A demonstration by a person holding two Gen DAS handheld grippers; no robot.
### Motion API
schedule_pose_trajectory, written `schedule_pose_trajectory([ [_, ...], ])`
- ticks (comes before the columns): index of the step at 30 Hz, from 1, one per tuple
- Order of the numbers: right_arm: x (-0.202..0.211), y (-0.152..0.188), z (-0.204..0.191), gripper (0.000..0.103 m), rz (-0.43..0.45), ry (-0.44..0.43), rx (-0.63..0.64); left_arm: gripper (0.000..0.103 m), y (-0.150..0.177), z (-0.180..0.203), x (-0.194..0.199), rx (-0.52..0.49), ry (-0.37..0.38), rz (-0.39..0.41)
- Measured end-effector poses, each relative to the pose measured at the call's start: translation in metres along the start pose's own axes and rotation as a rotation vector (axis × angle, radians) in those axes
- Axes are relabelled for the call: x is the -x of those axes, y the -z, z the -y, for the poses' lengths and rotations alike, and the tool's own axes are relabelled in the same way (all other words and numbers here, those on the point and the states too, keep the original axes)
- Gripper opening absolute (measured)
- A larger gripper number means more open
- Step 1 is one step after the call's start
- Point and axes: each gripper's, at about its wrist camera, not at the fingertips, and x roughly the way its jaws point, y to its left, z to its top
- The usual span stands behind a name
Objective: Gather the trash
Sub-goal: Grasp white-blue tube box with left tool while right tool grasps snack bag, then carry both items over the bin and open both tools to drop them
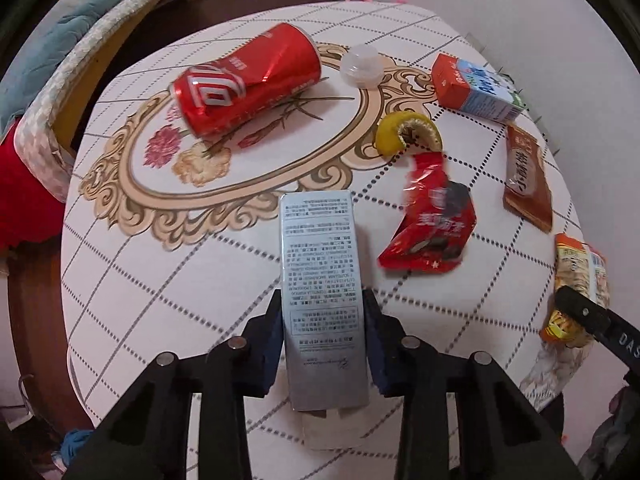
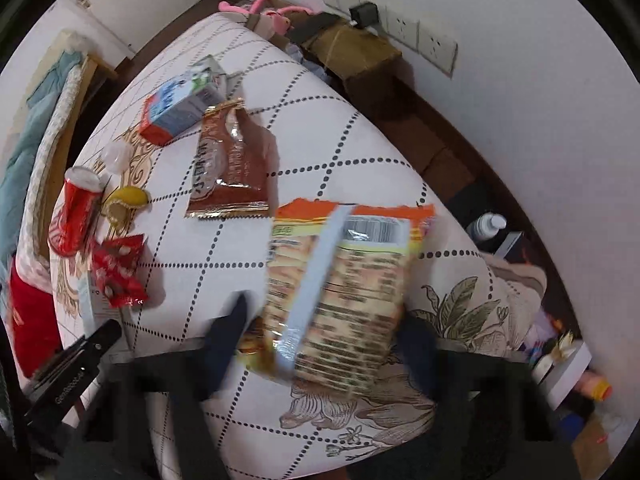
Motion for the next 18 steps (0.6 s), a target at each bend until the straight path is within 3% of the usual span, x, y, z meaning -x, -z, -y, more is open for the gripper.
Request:
schedule_pose_trajectory([
  [9, 0.043, 0.036, -0.032, 0.042, 0.056, -0.086, 0.115, 0.032, 0.056, -0.048, 0.077, 0.049, 0.016, 0.117],
  [18, 0.094, 0.082, -0.137, 0.042, 0.070, -0.277, 0.294, 0.032, 0.082, -0.144, 0.156, 0.158, -0.021, 0.252],
])
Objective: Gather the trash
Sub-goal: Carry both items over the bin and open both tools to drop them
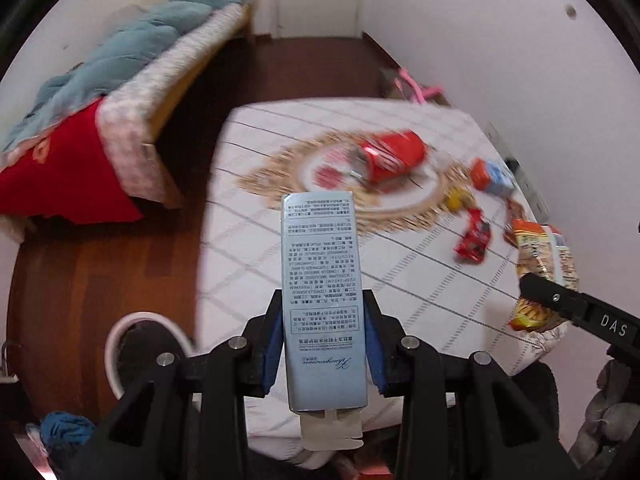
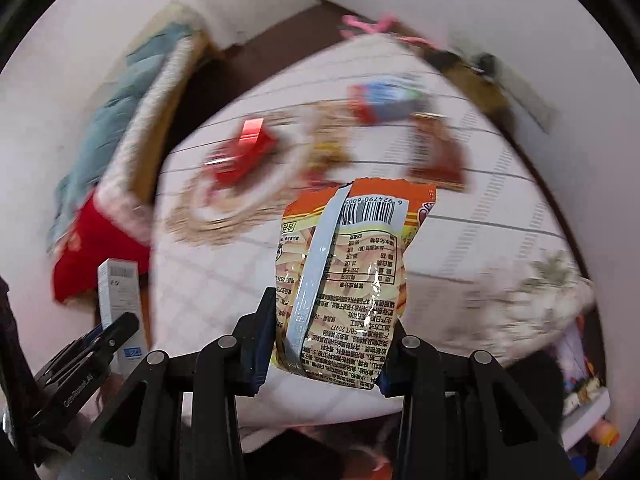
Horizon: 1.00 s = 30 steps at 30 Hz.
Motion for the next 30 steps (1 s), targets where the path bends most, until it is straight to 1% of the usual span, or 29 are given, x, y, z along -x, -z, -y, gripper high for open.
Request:
schedule_pose_trajectory([
  [3, -0.005, 0.006, -0.056, 0.042, -0.023, -0.083, 0.073, 0.032, 0.004, -0.040, 0.023, 0.042, -0.036, 0.039],
  [4, -0.010, 0.009, -0.080, 0.042, -0.037, -0.114, 0.104, 0.032, 0.006, -0.055, 0.031, 0.057, -0.055, 0.052],
  [6, -0.018, 0.016, -0.116, 0.042, -0.057, -0.151, 0.154, 0.032, 0.011, -0.083, 0.041, 0.086, -0.091, 0.068],
  [7, -0.026, 0.021, -0.141, 0.042, -0.076, -0.171, 0.191, 0.032, 0.016, -0.103, 0.046, 0.111, -0.112, 0.073],
  [10, -0.047, 0.037, -0.194, 0.042, -0.120, -0.201, 0.269, 0.032, 0.031, -0.145, 0.050, 0.168, -0.159, 0.073],
  [12, -0.068, 0.051, -0.231, 0.042, -0.153, -0.210, 0.327, 0.032, 0.044, -0.173, 0.046, 0.204, -0.198, 0.059],
  [13, -0.080, 0.058, -0.247, 0.042, -0.170, -0.209, 0.354, 0.032, 0.053, -0.194, 0.041, 0.232, -0.218, 0.040],
  [14, -0.094, 0.066, -0.264, 0.042, -0.193, -0.211, 0.382, 0.032, 0.059, -0.203, 0.035, 0.249, -0.228, 0.027],
  [17, -0.139, 0.094, -0.306, 0.042, -0.270, -0.205, 0.449, 0.032, 0.086, -0.251, 0.013, 0.327, -0.257, -0.035],
  [20, -0.184, 0.119, -0.337, 0.042, -0.339, -0.189, 0.496, 0.032, 0.108, -0.290, -0.011, 0.390, -0.271, -0.099],
  [22, -0.220, 0.137, -0.356, 0.042, -0.391, -0.162, 0.527, 0.032, 0.123, -0.315, -0.028, 0.430, -0.273, -0.142],
  [24, -0.249, 0.151, -0.371, 0.042, -0.435, -0.136, 0.548, 0.032, 0.136, -0.337, -0.046, 0.472, -0.251, -0.193],
  [27, -0.285, 0.167, -0.382, 0.042, -0.489, -0.097, 0.576, 0.032, 0.151, -0.363, -0.072, 0.545, -0.196, -0.245],
  [28, -0.295, 0.170, -0.385, 0.042, -0.505, -0.088, 0.580, 0.032, 0.158, -0.372, -0.085, 0.569, -0.168, -0.274],
  [30, -0.312, 0.176, -0.389, 0.042, -0.535, -0.071, 0.583, 0.034, 0.164, -0.381, -0.098, 0.606, -0.126, -0.302],
])
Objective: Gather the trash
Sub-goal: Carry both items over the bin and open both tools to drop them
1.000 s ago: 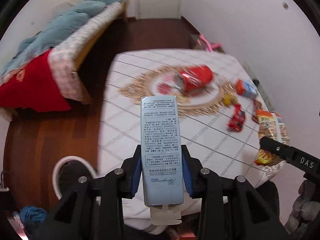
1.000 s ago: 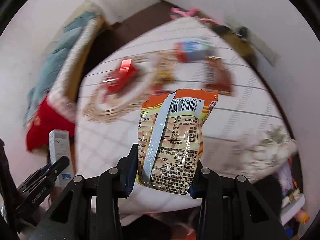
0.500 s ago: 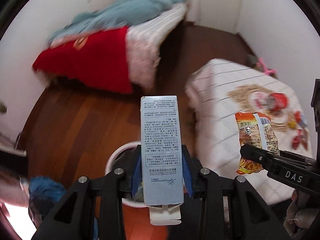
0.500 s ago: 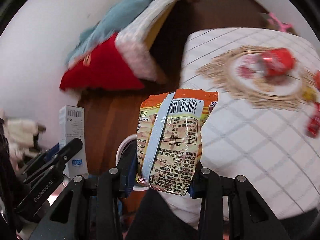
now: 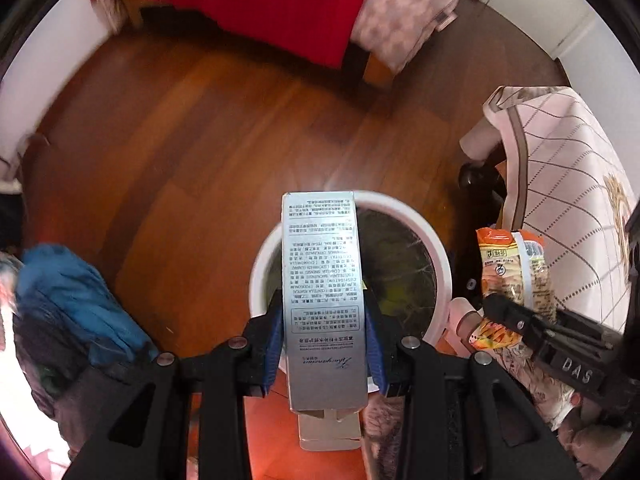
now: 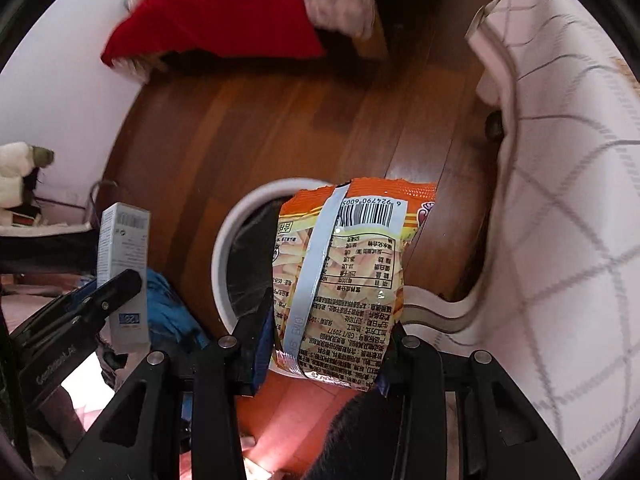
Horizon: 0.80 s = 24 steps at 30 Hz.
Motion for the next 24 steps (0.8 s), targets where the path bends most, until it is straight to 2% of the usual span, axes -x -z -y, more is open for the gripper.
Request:
schedule_pose_trajectory([
  [5, -0.032, -0.008, 0.000, 0.042, -0.062, -0.001, -0.016, 0.035, -0.009, -0.013, -0.028, 0.052, 0.040, -0.084],
  [6, -0.039, -0.012, 0.003, 0.042, -0.071, 0.003, -0.016, 0.041, -0.009, -0.014, -0.032, 0.056, 0.040, -0.096],
  [7, -0.045, -0.012, 0.002, 0.042, -0.084, 0.007, -0.010, 0.056, -0.010, -0.015, -0.034, 0.063, 0.036, -0.103],
  [9, -0.052, -0.009, 0.000, 0.048, -0.105, 0.005, -0.004, 0.073, -0.012, -0.018, -0.035, 0.085, 0.036, -0.097],
  [10, -0.056, -0.010, 0.000, 0.051, -0.117, 0.002, -0.005, 0.078, -0.012, -0.021, -0.033, 0.097, 0.029, -0.087],
  [11, -0.061, -0.011, 0.001, 0.059, -0.127, -0.001, -0.008, 0.079, -0.011, -0.024, -0.031, 0.106, 0.020, -0.083],
  [12, -0.064, -0.012, 0.002, 0.072, -0.132, -0.001, -0.007, 0.085, -0.012, -0.028, -0.031, 0.114, 0.013, -0.080],
  [13, -0.065, -0.011, 0.004, 0.077, -0.132, 0.001, -0.004, 0.096, -0.010, -0.030, -0.028, 0.121, -0.004, -0.073],
  [14, -0.065, -0.011, 0.004, 0.084, -0.129, 0.002, -0.002, 0.101, -0.009, -0.032, -0.026, 0.120, -0.024, -0.065],
  [18, -0.059, -0.011, 0.003, 0.102, -0.113, 0.018, 0.012, 0.102, -0.001, -0.036, -0.014, 0.117, -0.087, -0.022],
  [24, -0.033, -0.002, -0.004, 0.103, -0.070, 0.083, 0.068, 0.102, 0.015, -0.035, 0.016, 0.102, -0.157, 0.057],
])
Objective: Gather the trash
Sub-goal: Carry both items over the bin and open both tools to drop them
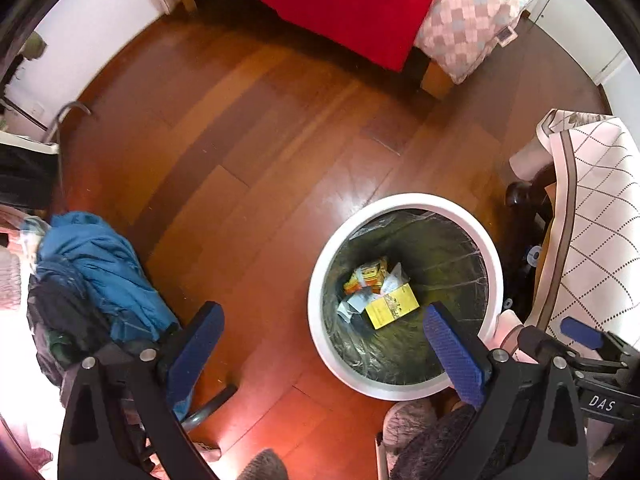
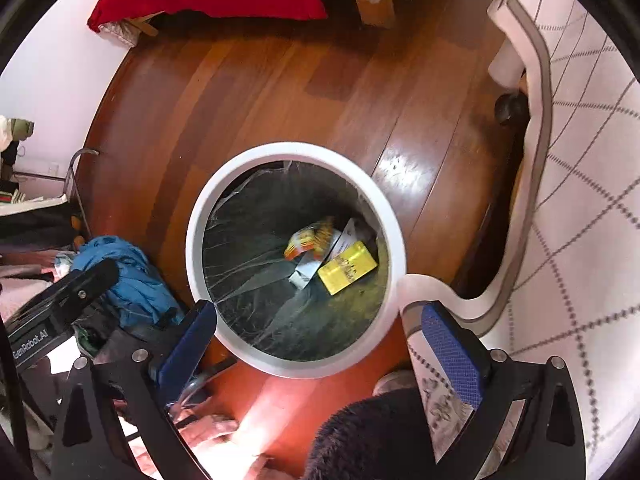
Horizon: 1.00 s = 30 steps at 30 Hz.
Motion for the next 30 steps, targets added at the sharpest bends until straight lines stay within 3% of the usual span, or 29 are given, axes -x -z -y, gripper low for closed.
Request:
schedule_pose_trajectory([
  [6, 0.035, 0.017, -0.014, 0.103, 0.054, 0.094, 0.073, 0.102, 0.019, 0.005, 0.040, -0.003, 0.008, 0.095],
  [14, 0.086, 0.043, -0.012, 0.103, 0.145, 0.110, 0.087, 0.102, 0.043, 0.015, 0.080, -0.013, 0.012, 0.147],
  [24, 0.176, 0.082, -0.014, 0.103, 0.290, 0.031, 0.111, 0.102, 0.064, 0.032, 0.150, -0.037, 0.036, 0.252],
  [30, 0.237, 0.110, -0.002, 0.103, 0.384, -0.104, 0.094, 0.102, 0.073, 0.054, 0.198, -0.052, 0.029, 0.330],
])
